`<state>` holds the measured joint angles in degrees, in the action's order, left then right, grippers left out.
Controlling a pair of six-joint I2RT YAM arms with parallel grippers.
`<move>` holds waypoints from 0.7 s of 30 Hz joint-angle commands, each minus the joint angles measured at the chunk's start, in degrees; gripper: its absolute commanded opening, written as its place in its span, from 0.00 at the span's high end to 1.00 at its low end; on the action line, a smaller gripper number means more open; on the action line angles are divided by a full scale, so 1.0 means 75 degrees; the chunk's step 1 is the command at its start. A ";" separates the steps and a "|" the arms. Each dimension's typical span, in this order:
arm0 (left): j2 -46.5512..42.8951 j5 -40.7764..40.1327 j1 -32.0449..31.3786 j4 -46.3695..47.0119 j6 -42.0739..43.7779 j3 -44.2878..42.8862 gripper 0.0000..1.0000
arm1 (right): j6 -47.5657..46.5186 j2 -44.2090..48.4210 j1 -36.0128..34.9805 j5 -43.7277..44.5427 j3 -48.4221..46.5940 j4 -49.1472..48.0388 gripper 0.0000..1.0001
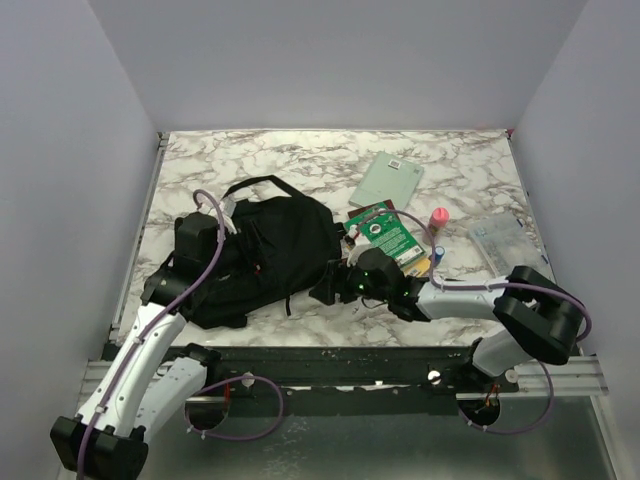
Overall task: Pack the student bag
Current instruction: Unzip the student bag at the center of the board.
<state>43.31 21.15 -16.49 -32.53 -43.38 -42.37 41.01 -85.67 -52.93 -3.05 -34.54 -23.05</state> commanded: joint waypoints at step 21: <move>0.0873 -0.2399 -0.1548 -0.1010 0.3762 -0.1101 0.07 | 0.1133 -0.3336 -0.1307 -0.1083 -0.0229 -0.4815 0.52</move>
<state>50.28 6.68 -27.77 -41.65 -17.26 -50.70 49.74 -107.42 -61.36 -11.46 -34.37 -54.87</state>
